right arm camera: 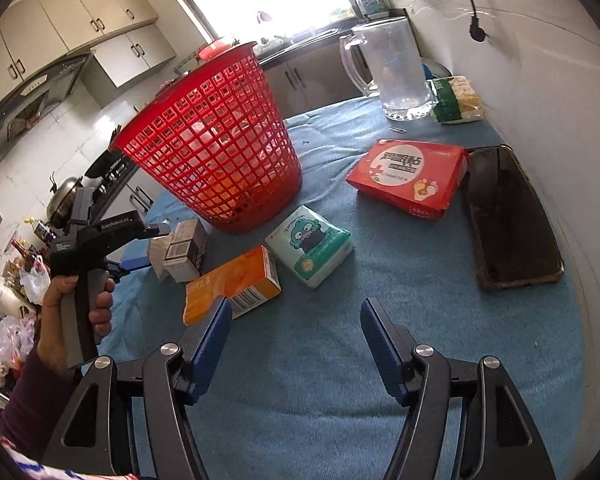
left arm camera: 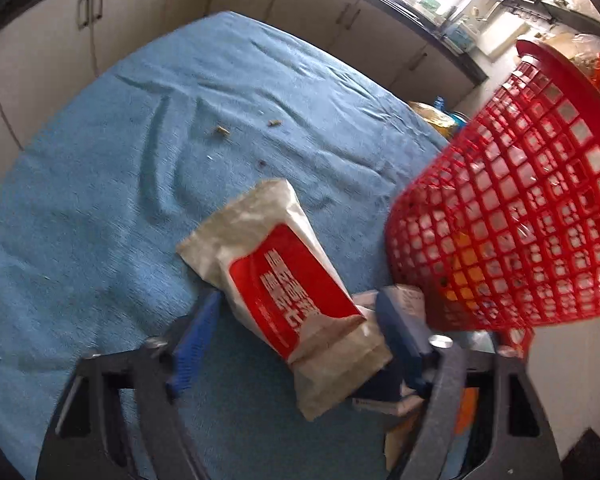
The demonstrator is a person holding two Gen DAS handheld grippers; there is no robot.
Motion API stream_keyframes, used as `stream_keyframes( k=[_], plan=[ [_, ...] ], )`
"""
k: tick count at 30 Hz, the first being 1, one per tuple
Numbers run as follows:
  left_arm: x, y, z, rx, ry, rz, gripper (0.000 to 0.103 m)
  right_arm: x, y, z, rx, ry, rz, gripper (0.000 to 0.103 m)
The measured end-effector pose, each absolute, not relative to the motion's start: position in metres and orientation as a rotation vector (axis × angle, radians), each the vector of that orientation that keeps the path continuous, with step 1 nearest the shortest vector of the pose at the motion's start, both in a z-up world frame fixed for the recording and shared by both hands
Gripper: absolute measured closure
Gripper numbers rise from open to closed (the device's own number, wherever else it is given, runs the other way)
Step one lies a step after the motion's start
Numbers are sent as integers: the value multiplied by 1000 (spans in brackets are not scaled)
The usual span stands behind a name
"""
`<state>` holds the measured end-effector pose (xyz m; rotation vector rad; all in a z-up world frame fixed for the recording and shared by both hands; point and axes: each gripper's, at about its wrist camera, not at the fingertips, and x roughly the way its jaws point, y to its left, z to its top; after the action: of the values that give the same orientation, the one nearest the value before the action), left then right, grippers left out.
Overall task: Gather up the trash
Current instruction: 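Grasp the red-and-white wipe pack with the left tool while the right tool grasps the orange box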
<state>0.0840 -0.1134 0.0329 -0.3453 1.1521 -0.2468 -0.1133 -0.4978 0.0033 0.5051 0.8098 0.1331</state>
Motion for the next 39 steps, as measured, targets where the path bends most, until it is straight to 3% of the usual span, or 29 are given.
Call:
stream_keyframes(
  k=[2, 4, 14, 19, 26, 39],
  plan=[
    [84, -118, 34, -296, 1150, -280, 45, -102, -494, 3, 483, 830, 153, 32],
    [79, -118, 36, -256, 1145, -297, 46, -94, -490, 1, 472, 844, 159, 32],
    [48, -109, 44, -142, 1153, -401, 46, -70, -459, -5, 590, 913, 250, 31],
    [13, -90, 47, -103, 1133, -439, 46, -61, -440, -12, 610, 966, 206, 21],
    [-35, -66, 56, -42, 1068, -449, 46, -36, -424, -19, 634, 1007, 43, 19],
    [-79, -22, 74, -8, 958, -438, 46, 8, -353, -23, 426, 1071, -131, 19]
  ],
)
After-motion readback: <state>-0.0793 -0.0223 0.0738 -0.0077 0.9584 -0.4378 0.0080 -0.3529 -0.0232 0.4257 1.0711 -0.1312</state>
